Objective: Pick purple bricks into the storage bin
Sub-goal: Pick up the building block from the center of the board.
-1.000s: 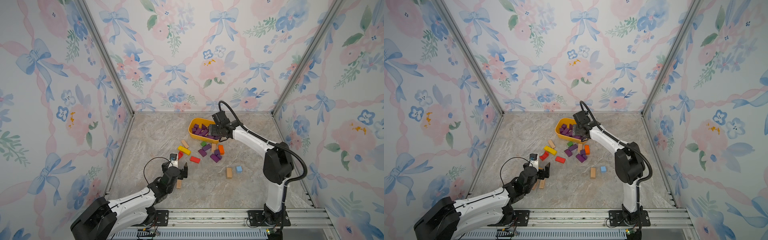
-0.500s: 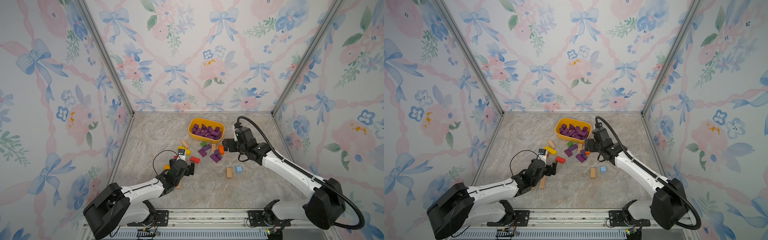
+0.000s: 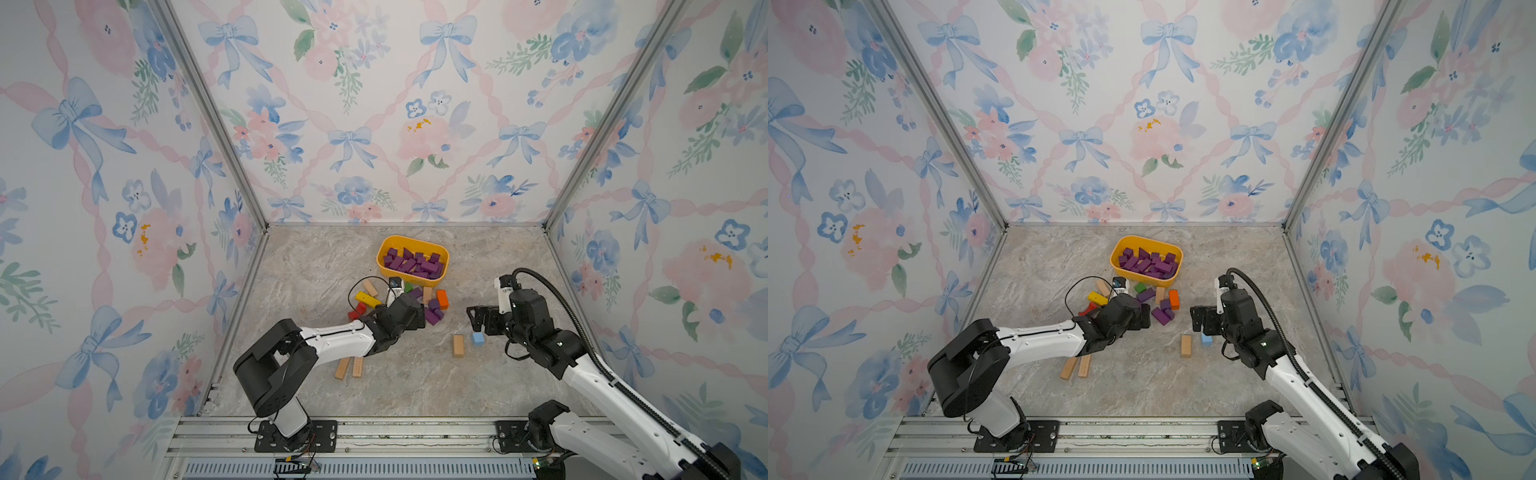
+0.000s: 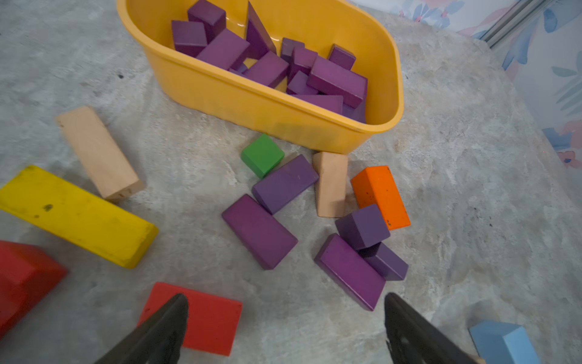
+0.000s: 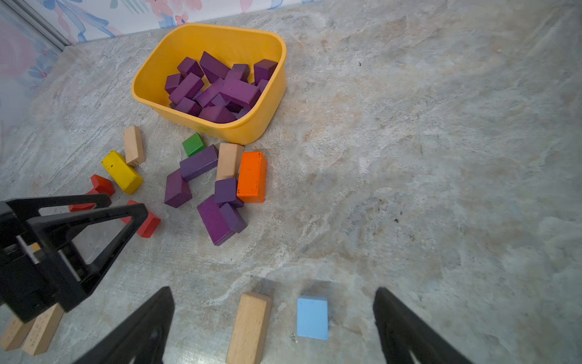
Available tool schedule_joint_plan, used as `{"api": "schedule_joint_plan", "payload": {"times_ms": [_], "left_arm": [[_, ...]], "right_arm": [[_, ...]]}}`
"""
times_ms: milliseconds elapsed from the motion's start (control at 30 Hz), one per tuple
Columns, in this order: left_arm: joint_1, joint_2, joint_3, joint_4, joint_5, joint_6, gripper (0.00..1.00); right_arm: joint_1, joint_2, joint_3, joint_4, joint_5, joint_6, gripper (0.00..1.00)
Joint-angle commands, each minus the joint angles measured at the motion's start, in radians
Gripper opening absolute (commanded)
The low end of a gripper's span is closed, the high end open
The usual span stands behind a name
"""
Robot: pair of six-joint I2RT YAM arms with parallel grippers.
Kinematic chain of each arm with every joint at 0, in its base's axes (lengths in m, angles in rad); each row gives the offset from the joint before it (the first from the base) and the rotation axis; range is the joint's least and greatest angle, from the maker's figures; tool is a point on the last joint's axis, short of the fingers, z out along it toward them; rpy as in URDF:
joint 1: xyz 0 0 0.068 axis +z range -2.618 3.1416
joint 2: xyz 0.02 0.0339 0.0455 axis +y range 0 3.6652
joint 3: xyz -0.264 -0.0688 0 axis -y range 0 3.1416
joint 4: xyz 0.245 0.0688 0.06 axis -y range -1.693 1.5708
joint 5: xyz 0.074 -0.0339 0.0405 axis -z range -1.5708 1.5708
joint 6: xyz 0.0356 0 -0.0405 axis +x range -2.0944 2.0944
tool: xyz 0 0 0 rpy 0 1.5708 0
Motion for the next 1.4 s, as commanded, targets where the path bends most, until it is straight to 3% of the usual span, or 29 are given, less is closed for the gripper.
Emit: {"api": "schedule_joint_plan", "payload": {"times_ms": [0,467,1000,1167,1367], "left_arm": [[-0.007,0.058,0.051,-0.076,-0.012,-0.089,0.96],[-0.019,0.240,0.165,-0.123,-0.050,-0.256,0.85],[-0.021,0.322,0.237,-0.167,-0.150,-0.256,0.70],[-0.020,0.353,0.266,-0.194,-0.177,-0.239,0.60],[-0.021,0.372,0.283,-0.220,-0.203,-0.221,0.41]], "right_arm": [[-0.027,-0.033,-0.051,-0.024,-0.009,-0.012,0.97],[-0.058,-0.088,-0.137,0.016,-0.125,-0.034,0.97],[-0.071,-0.046,-0.132,-0.004,-0.134,-0.030,0.97],[-0.073,-0.027,-0.129,-0.011,-0.136,-0.028,0.97],[-0.078,-0.023,-0.129,-0.010,-0.137,-0.025,0.97]]}}
